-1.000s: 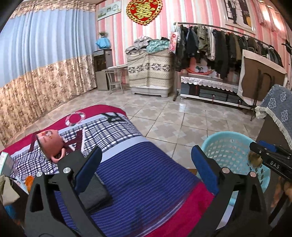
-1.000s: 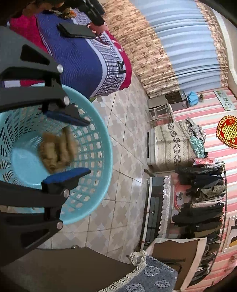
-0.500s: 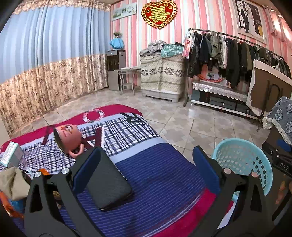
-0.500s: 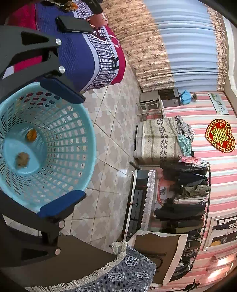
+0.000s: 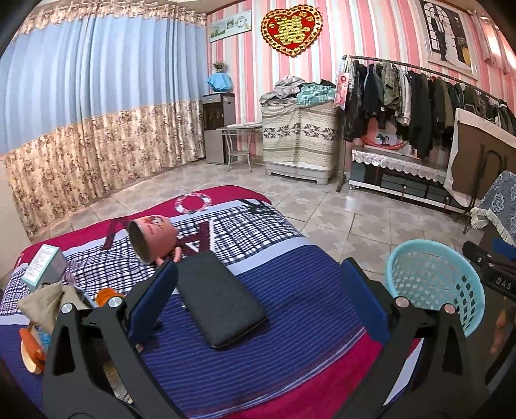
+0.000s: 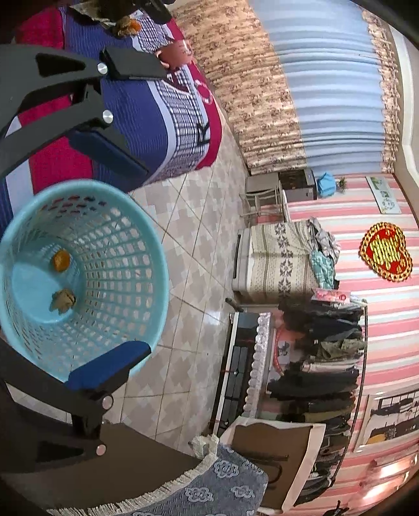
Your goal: Collect trash
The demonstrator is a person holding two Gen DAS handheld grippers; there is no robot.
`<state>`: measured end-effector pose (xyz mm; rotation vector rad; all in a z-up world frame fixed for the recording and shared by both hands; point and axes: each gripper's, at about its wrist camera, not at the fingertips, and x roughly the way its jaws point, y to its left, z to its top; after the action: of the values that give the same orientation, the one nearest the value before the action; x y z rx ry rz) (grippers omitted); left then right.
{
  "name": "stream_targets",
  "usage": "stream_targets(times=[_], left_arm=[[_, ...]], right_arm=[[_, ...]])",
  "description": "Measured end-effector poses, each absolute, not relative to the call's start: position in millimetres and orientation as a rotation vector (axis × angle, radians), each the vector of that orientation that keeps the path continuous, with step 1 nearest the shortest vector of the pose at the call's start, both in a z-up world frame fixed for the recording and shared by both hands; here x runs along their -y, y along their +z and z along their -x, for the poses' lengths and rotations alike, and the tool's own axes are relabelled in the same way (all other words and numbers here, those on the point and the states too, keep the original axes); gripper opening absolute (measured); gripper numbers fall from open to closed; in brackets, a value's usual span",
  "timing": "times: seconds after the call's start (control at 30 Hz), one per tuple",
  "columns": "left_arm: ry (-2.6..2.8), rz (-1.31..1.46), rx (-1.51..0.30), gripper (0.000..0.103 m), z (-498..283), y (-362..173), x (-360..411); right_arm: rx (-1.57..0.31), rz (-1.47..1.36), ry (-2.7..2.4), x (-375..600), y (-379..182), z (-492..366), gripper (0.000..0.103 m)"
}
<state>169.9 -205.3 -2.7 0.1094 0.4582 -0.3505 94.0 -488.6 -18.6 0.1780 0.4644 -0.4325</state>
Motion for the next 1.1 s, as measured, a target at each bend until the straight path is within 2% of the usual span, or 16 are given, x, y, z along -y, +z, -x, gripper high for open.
stream_targets(times=[0.57, 1.1], left_arm=[[-0.255, -0.058, -0.47, 0.097, -152, 7, 142], [-0.163, -0.065, -0.466, 0.097, -143, 14, 92]], right_arm=[[-0.461, -0.09, -0.269, 413, -9, -109, 0.098], [-0.457, -0.087, -0.243, 398, -8, -109, 0.098]])
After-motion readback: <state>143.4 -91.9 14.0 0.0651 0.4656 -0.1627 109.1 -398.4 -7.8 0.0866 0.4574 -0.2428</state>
